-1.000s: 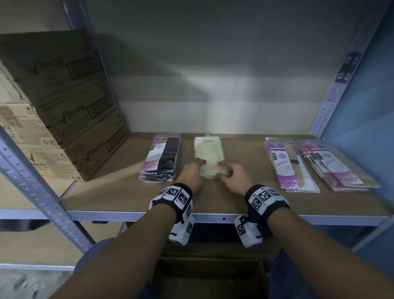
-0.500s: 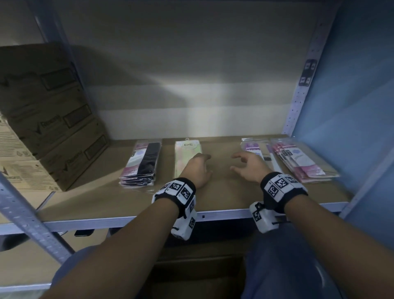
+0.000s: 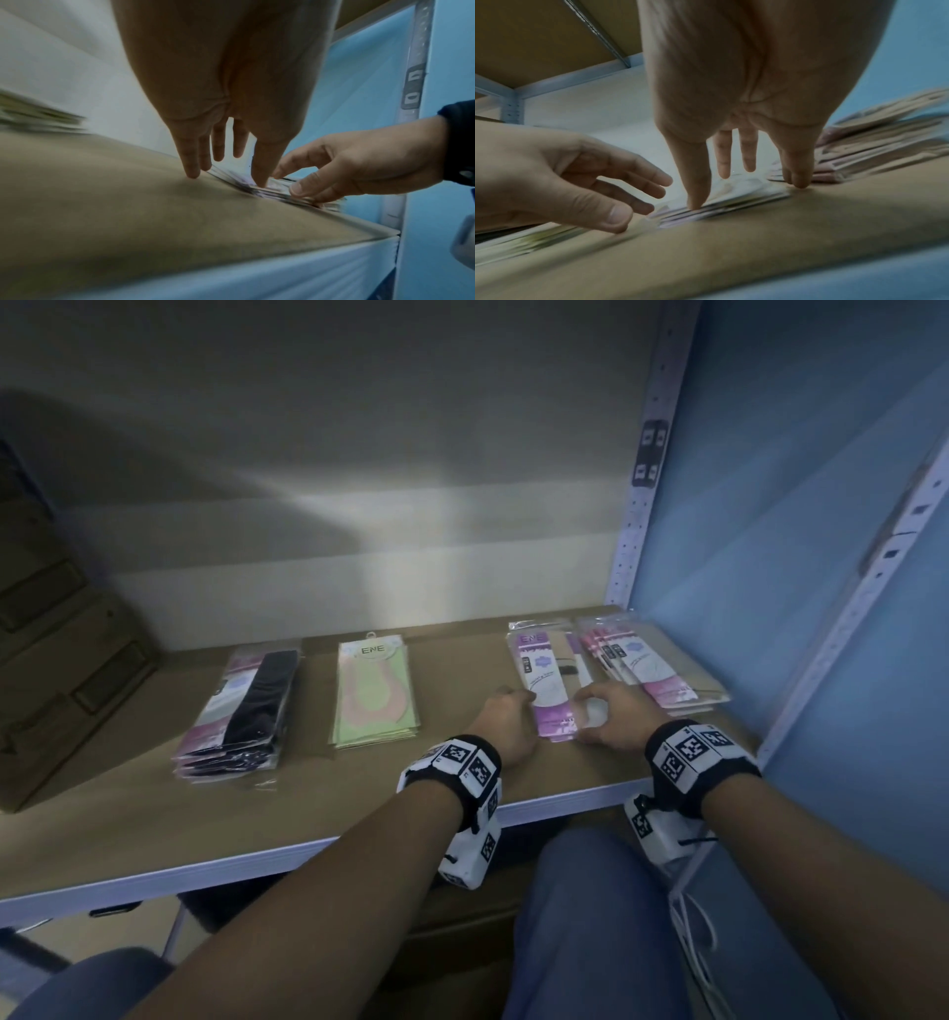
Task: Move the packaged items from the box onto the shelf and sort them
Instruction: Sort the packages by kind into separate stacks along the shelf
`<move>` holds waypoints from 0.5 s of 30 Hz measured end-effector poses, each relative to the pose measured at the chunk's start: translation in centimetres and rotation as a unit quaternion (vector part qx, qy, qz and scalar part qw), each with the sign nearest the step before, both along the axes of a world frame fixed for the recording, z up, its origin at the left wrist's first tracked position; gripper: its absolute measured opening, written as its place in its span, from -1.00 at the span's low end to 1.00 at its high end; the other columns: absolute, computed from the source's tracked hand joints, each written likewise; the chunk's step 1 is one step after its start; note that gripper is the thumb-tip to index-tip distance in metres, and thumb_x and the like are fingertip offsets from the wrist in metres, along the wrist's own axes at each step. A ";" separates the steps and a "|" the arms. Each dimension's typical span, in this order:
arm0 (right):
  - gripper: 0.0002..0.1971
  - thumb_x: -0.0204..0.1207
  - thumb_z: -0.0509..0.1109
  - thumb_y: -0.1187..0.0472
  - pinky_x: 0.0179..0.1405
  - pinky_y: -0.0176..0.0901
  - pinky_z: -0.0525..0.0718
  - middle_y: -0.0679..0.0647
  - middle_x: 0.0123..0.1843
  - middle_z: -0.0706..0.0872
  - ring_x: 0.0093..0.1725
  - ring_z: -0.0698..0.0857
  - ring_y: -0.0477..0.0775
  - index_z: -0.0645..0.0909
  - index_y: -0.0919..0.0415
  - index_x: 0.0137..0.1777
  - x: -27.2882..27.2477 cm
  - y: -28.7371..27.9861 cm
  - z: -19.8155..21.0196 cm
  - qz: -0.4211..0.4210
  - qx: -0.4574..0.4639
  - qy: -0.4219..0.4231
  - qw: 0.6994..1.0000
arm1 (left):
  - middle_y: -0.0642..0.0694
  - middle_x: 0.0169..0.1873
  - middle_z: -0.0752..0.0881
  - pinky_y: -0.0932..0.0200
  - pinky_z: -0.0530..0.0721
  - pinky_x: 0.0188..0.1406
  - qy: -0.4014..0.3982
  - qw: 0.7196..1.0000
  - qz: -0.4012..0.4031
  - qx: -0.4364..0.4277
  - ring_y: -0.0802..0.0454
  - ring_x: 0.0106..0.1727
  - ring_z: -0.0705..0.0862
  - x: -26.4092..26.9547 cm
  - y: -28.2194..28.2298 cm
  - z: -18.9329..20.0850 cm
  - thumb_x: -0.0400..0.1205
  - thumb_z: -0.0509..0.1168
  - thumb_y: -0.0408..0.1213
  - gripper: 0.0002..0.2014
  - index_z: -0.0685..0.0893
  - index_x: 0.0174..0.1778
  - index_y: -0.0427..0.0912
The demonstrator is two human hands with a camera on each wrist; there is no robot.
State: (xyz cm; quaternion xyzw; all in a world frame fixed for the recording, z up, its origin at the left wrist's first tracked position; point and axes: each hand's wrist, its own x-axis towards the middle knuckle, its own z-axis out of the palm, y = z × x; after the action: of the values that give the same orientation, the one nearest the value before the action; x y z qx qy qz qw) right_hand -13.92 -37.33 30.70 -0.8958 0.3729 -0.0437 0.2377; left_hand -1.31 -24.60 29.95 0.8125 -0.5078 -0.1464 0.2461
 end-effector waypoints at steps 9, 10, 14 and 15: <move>-0.35 0.28 0.60 0.14 0.39 -0.09 0.42 0.14 0.43 0.53 0.40 0.50 0.15 0.53 0.13 0.40 -0.1 -1.6 -1.8 0.013 -0.026 -0.007 1.000 | -0.26 0.38 0.50 0.13 0.47 0.38 0.006 1.000 0.004 0.002 -0.19 0.37 0.55 -0.9 -1.9 -0.8 0.55 0.36 -0.36 -0.51 0.51 0.43 -0.29; -0.35 0.27 0.61 0.11 0.40 -0.07 0.43 0.14 0.43 0.53 0.39 0.50 0.16 0.54 0.12 0.40 -0.1 -1.7 -1.9 0.012 -0.028 -0.010 0.999 | -0.25 0.38 0.51 0.14 0.47 0.38 0.003 1.000 0.004 -0.002 -0.18 0.36 0.55 -0.8 -2.0 -0.9 0.55 0.36 -0.37 -0.52 0.52 0.42 -0.29; -0.33 0.25 0.61 0.05 0.43 0.01 0.45 0.13 0.40 0.54 0.38 0.51 0.17 0.55 0.10 0.39 -0.2 -2.1 -2.3 0.008 -0.033 -0.013 0.999 | -0.23 0.37 0.52 0.16 0.48 0.37 0.000 1.000 0.001 -0.018 -0.16 0.36 0.55 -1.0 -2.4 -1.3 0.56 0.36 -0.37 -0.55 0.56 0.40 -0.28; -0.34 0.25 0.61 0.05 0.42 0.01 0.45 0.14 0.40 0.55 0.37 0.51 0.17 0.56 0.12 0.39 -0.2 -2.1 -2.4 0.008 -0.034 -0.016 0.999 | -0.23 0.37 0.52 0.16 0.47 0.38 -0.003 1.000 0.000 -0.019 -0.16 0.37 0.55 -1.0 -2.5 -1.3 0.57 0.35 -0.37 -0.56 0.57 0.39 -0.28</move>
State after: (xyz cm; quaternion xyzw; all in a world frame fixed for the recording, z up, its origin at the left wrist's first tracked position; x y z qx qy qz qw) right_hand -14.16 -39.45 28.30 -0.9057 0.3599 -0.0685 0.2134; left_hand -2.30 -27.08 28.66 0.8079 -0.5114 -0.1345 0.2602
